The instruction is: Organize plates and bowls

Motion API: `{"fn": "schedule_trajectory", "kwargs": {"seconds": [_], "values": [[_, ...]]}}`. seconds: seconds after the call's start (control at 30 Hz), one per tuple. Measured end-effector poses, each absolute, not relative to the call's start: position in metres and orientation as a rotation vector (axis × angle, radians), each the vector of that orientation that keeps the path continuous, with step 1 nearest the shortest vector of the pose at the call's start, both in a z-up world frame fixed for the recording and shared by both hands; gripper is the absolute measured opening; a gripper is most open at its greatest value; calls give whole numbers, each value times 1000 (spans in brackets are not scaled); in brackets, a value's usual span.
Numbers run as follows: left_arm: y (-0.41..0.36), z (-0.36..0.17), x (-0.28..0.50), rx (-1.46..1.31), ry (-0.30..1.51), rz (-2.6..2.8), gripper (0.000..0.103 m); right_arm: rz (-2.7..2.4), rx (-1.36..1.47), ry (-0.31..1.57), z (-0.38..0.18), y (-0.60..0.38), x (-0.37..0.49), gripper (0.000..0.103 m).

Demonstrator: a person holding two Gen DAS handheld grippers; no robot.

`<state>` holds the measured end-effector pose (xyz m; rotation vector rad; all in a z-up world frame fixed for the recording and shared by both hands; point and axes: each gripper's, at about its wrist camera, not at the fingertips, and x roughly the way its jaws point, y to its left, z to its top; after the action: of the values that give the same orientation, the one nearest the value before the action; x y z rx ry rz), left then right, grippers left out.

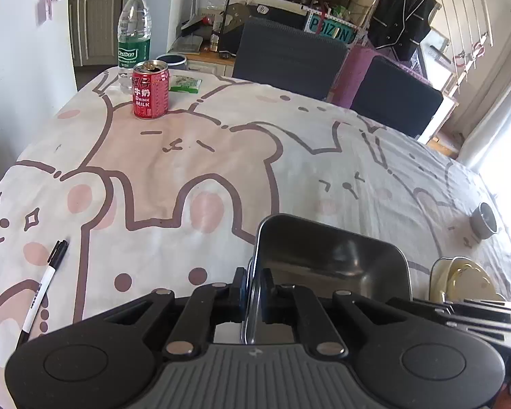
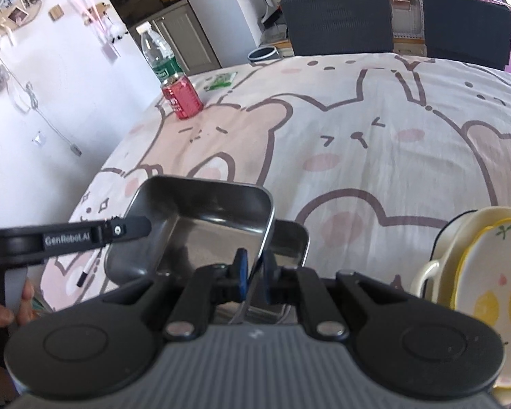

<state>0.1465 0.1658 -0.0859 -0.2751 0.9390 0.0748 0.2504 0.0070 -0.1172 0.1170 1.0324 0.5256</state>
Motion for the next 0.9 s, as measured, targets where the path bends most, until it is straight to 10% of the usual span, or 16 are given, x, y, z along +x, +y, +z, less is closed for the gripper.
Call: {"fn": "schedule_trajectory", "kwargs": {"seconds": [0.9], "values": [[136,-121,171,-49,1059,49,9,463,-93,1061,-140,31,256,11]]}}
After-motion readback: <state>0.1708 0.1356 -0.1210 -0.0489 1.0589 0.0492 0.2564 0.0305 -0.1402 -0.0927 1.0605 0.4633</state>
